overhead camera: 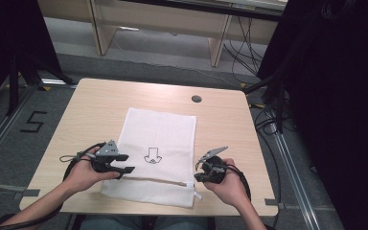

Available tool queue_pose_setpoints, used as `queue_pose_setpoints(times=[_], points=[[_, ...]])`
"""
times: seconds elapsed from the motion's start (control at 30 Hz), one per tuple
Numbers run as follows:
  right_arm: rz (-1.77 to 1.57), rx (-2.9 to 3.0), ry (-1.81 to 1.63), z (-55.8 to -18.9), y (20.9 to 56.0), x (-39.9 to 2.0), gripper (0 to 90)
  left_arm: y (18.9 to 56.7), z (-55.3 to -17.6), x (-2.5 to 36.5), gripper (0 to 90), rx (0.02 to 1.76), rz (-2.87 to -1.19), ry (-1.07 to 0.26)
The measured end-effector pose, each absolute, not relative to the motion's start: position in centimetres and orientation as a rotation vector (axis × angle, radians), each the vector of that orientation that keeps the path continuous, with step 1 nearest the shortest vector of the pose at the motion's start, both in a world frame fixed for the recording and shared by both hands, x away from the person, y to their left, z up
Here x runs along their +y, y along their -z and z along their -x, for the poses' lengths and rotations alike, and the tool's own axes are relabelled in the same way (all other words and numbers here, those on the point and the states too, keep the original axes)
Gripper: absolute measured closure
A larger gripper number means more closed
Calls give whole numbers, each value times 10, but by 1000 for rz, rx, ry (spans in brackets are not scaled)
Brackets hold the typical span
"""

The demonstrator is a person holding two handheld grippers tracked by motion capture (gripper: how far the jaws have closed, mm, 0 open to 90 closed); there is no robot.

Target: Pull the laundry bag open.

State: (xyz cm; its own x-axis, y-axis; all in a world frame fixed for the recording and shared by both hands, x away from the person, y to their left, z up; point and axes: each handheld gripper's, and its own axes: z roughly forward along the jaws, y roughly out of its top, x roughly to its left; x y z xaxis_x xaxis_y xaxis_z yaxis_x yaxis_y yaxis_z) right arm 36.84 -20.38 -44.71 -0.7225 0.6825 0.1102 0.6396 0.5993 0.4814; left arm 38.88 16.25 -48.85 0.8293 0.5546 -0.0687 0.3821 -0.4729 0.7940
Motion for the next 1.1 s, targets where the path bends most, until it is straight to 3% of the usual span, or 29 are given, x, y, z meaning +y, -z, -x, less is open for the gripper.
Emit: queue_pose_setpoints(times=[0.47, 0.73, 0.8, 0.93, 1.1], points=[[-1145, 2843, -623, -370, 471, -184, 900, 493, -376, 140, 604, 597, -2236, -157], [-1173, 2861, -595, -372, 476, -180, 900, 508, -376, 139, 591, 632, -2303, -131], [-1158, 2870, -589, -372, 476, -180, 900, 505, -379, 143, 591, 547, -2400, -155], [-1170, 2895, -574, -370, 478, -178, 900, 507, -376, 139, 594, 589, -2336, -154], [-1159, 2908, -555, -366, 479, -177, 900, 504, -375, 141, 597, 536, -2410, -166]])
